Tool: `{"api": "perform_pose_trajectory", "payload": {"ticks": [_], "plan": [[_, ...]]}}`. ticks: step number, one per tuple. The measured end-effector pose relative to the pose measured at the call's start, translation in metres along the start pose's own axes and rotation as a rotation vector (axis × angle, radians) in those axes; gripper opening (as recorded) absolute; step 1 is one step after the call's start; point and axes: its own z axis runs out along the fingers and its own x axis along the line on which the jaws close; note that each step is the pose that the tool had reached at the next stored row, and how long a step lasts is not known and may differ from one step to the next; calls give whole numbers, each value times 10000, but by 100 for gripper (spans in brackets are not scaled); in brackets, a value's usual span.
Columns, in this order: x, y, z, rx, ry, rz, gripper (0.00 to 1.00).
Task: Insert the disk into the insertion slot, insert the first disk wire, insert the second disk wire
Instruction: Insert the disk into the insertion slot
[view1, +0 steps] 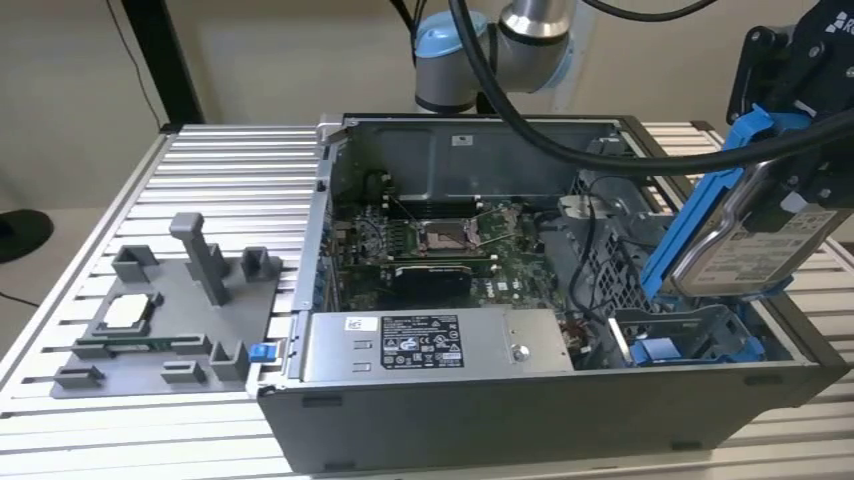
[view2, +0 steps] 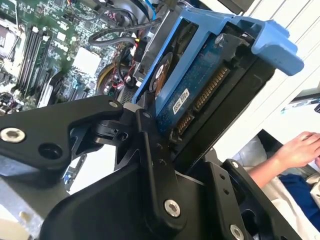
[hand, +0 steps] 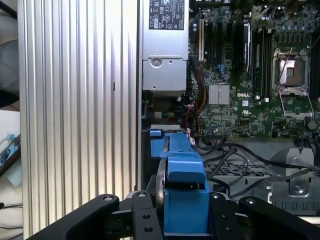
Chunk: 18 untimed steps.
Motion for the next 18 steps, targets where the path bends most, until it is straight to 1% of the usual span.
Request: {"api": "perform_pose_trajectory", "payload": {"ticks": [11, 13, 18], "plan": [[0, 0, 5, 0, -2, 0, 0], [0, -1, 21, 0, -1, 0, 0], [0, -19, 109, 0, -2, 0, 0]]}}
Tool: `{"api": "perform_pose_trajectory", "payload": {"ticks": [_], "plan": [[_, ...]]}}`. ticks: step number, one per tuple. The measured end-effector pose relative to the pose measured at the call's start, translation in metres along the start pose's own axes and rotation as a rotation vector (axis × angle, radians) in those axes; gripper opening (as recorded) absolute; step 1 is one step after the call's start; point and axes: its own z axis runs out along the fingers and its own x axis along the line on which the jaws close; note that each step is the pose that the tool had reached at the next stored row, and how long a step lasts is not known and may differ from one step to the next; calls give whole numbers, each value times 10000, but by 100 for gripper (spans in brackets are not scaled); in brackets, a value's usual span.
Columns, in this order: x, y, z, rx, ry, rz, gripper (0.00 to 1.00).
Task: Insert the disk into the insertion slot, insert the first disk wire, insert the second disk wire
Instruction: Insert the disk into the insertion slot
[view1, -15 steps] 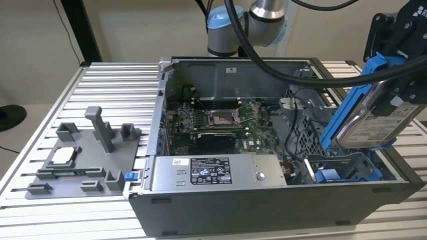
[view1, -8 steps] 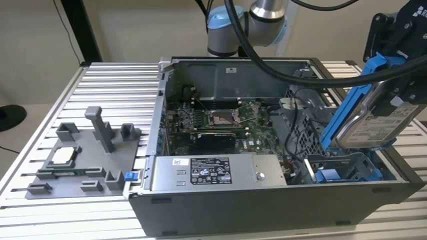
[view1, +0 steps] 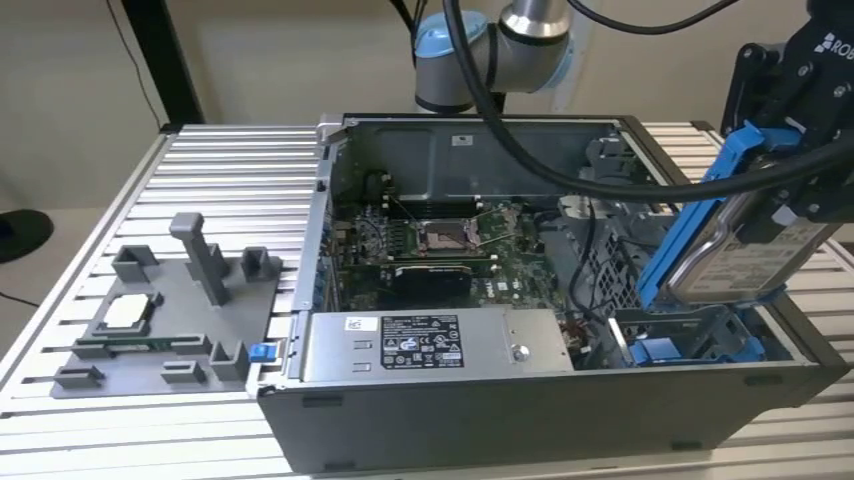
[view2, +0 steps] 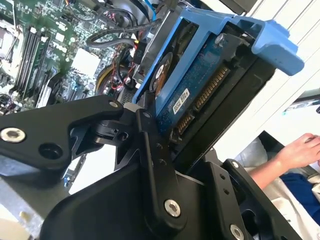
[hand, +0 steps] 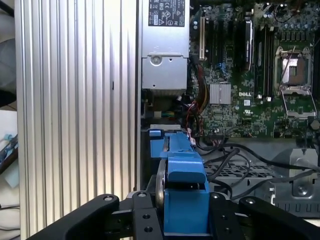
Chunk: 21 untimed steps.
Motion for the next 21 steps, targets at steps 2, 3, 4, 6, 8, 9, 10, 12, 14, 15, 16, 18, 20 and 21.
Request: {"api": "perform_pose_trajectory", "payload": {"ticks": [2, 3, 4, 6, 8, 9, 10, 12, 14, 15, 16, 18, 20, 21], "plan": [[1, -15, 35, 0, 1, 0, 0], [1, -22, 52, 0, 2, -1, 0], [0, -27, 70, 0, 2, 0, 0], [0, -32, 106, 0, 0, 1, 0], [0, -36, 143, 0, 0, 1, 0], [0, -37, 161, 0, -1, 0, 0], [0, -38, 179, 0, 0, 0, 0], [0, -41, 215, -1, 0, 0, 0], [0, -43, 252, 0, 0, 0, 0], [0, -44, 269, 0, 0, 0, 0], [0, -44, 288, 0, 0, 0, 0], [-1, -46, 325, -1, 0, -1, 0], [-1, -47, 361, 0, 0, 0, 0], [-1, -48, 379, 0, -1, -1, 0]]}}
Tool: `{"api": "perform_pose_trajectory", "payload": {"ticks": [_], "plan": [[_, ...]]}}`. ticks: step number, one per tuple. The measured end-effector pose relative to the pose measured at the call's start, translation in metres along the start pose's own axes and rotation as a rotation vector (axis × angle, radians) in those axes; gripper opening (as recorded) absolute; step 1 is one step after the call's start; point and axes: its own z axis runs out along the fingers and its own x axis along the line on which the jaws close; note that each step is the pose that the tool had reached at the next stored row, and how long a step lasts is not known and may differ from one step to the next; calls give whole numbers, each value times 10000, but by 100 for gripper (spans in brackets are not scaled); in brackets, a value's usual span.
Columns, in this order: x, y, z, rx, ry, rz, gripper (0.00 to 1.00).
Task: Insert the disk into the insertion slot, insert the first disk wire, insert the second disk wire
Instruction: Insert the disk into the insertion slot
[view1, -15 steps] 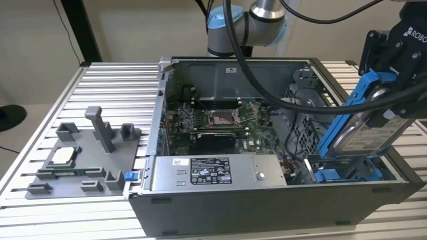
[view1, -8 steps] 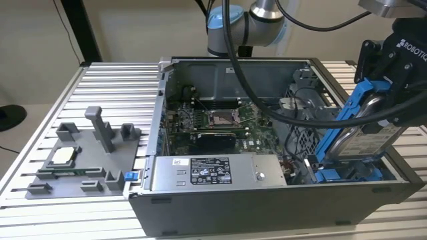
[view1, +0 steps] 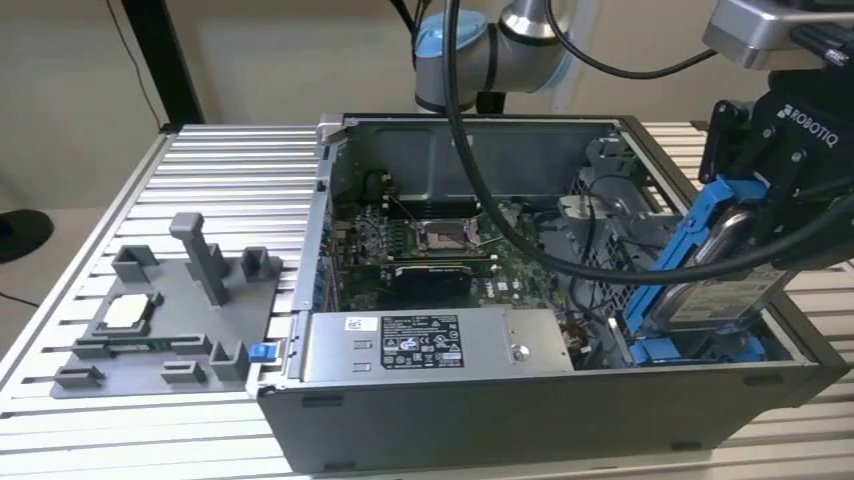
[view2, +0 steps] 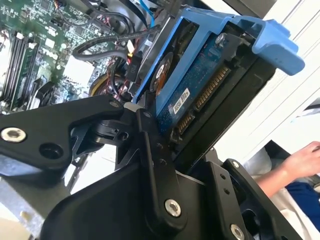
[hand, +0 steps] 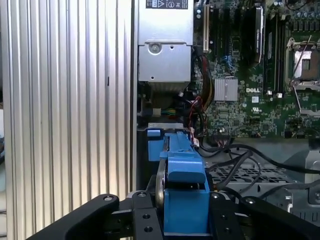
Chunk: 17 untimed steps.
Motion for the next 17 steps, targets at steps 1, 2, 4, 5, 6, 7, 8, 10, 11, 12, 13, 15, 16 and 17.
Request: {"api": "perform_pose_trajectory", "payload": {"ticks": [1, 2, 4, 5, 6, 7, 8, 10, 11, 12, 13, 15, 16, 17], "plan": [[0, 0, 13, 0, -3, 0, 0], [0, -1, 17, -1, -19, -1, 0], [0, -1, 30, -1, -52, -2, 0], [0, -2, 42, -1, -62, -3, 0], [-1, -2, 58, -1, -66, -3, 0], [-1, -3, 74, -2, -66, -3, 0], [-1, -3, 91, -2, -67, -2, 0], [-1, -5, 126, -2, -69, -3, 0], [-1, -5, 145, -1, -68, -2, 0], [-1, -6, 164, -1, -68, -2, 0], [-1, -7, 181, -2, -68, -2, 0], [-1, -9, 219, -1, -68, -3, 0], [-1, -9, 236, -2, -68, -2, 0], [-1, -10, 254, -3, -70, -3, 0]]}}
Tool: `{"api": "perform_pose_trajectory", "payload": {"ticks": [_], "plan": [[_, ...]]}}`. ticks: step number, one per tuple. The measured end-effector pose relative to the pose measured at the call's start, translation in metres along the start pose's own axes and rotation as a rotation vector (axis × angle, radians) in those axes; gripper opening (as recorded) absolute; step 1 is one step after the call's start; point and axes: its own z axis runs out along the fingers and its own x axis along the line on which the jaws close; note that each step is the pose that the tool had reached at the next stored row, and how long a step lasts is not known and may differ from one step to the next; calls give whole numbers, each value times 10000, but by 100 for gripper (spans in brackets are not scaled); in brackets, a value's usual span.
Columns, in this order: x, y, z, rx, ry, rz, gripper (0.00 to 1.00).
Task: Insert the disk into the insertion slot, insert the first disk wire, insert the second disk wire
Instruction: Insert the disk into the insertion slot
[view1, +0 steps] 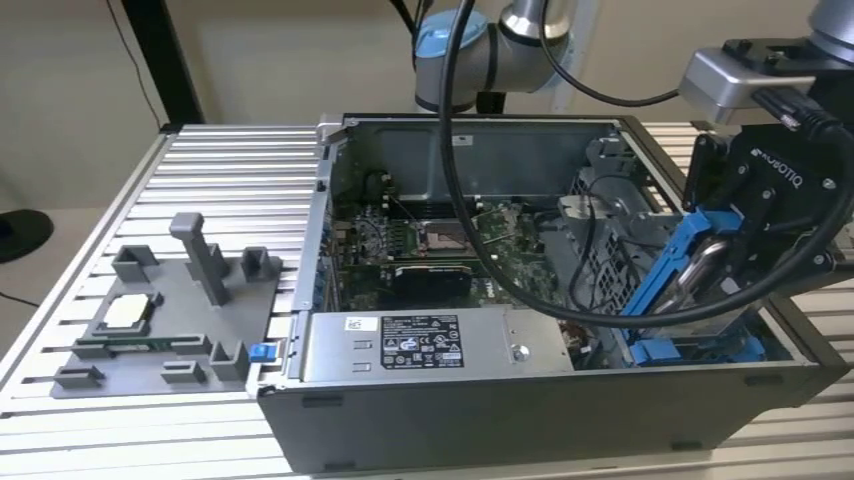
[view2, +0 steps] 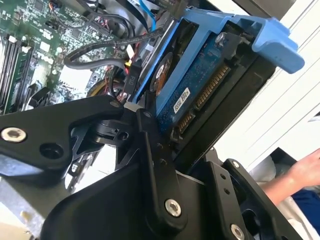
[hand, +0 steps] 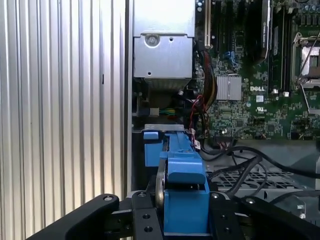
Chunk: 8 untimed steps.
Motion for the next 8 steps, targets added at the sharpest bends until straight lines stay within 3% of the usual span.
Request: {"api": "perform_pose_trajectory", "payload": {"ticks": [8], "plan": [[0, -1, 22, 1, 3, 0, 0]]}}
